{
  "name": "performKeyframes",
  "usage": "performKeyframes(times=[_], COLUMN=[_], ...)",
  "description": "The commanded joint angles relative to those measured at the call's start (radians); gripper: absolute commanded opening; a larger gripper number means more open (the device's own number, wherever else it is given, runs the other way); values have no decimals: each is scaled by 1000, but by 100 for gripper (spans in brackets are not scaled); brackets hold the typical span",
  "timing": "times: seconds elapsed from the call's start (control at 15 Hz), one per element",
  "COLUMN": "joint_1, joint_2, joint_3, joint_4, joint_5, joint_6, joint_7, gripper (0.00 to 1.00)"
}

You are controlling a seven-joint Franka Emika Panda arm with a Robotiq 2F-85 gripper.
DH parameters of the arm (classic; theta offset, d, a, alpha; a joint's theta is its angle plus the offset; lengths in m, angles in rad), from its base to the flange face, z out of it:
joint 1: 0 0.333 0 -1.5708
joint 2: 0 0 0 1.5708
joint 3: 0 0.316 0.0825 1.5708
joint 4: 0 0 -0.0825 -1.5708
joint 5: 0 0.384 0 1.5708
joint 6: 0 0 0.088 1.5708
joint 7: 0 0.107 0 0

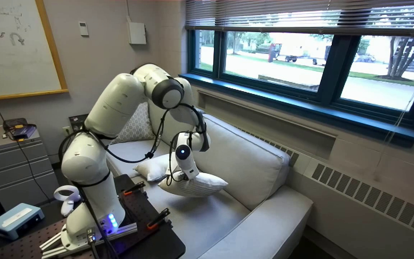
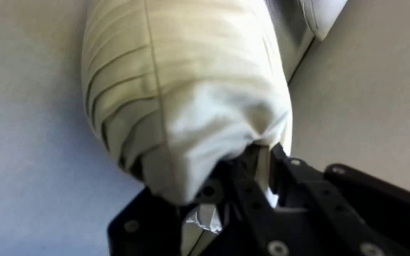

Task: Put the pillows upright against the armrest of the couch

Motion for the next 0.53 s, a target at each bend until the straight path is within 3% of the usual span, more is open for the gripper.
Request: performKeyframes(times=[0.0, 0.33, 0.47], joint_1=[6, 24, 60], joint_2=[-249, -351, -371], joint_3=[-102, -239, -307], joint_4=[-168, -198, -174], joint_5=[256, 400, 362], joint_6=[-60, -39, -8], joint_7=[-160, -335, -343], gripper=[2, 2, 2])
